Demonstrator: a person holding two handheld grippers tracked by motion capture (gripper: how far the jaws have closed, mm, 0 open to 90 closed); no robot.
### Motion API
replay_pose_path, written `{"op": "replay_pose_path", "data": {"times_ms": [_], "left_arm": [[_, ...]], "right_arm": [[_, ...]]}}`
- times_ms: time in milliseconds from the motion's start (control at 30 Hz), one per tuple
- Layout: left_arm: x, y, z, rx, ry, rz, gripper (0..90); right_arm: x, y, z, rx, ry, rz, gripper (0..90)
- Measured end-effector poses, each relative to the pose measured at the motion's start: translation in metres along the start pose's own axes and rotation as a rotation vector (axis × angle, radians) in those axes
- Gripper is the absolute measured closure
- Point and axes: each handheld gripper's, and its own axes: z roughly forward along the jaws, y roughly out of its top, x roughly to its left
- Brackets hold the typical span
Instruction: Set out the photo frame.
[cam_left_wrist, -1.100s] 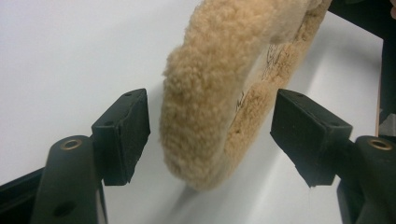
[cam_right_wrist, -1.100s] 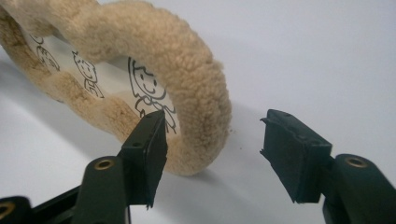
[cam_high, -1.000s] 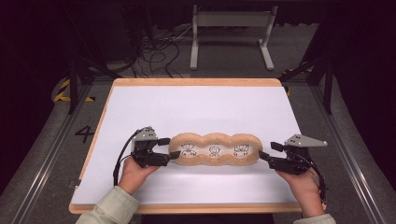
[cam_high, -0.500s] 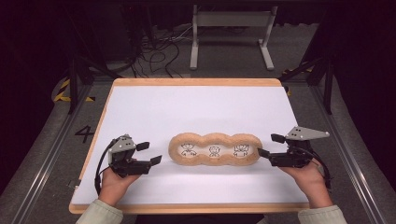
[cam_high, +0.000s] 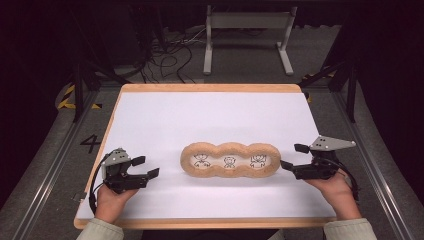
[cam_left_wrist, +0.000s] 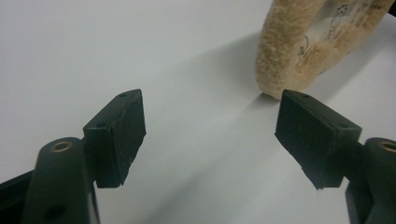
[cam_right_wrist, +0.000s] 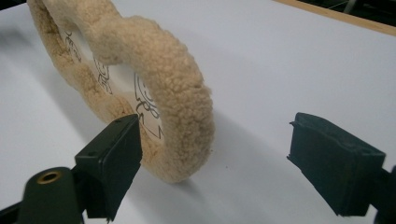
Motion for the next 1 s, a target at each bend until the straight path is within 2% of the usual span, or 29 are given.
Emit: {"op": "replay_pose_path", "data": {"times_ms": [33,167,367,567,800,933,1000], "left_arm": [[0.002,-0.001,0.000,0.001,-0.003,-0.011,24.5],[0.010,-0.006,0.002,-0.008,-0.005,-0.003,23.4],[0.015,-0.011,0.007,-0.004,0.020,0.013,22.5],[0.024,-0.019,0.012,0.006,0.034,-0.020,22.7],[0.022,-0.021,0.016,0.020,0.049,-0.012,22.4],[0.022,-0.022,0.016,0.020,0.035,-0.013,22.4],[0.021,-0.023,0.017,0.022,0.033,-0.010,22.4]], "right_arm": [[-0.001,-0.002,0.001,0.004,0.000,-0.001,16.8],[-0.003,-0.009,0.003,0.005,0.017,0.001,15.6],[-0.012,-0.023,0.008,-0.005,0.022,0.013,13.3],[-0.017,-0.034,0.011,0.018,0.004,0.021,13.1],[-0.019,-0.048,0.018,0.044,-0.001,0.028,12.1],[-0.016,-0.058,0.021,0.035,0.019,0.043,11.3],[-0.015,-0.062,0.024,0.057,0.020,0.029,11.2]]}}
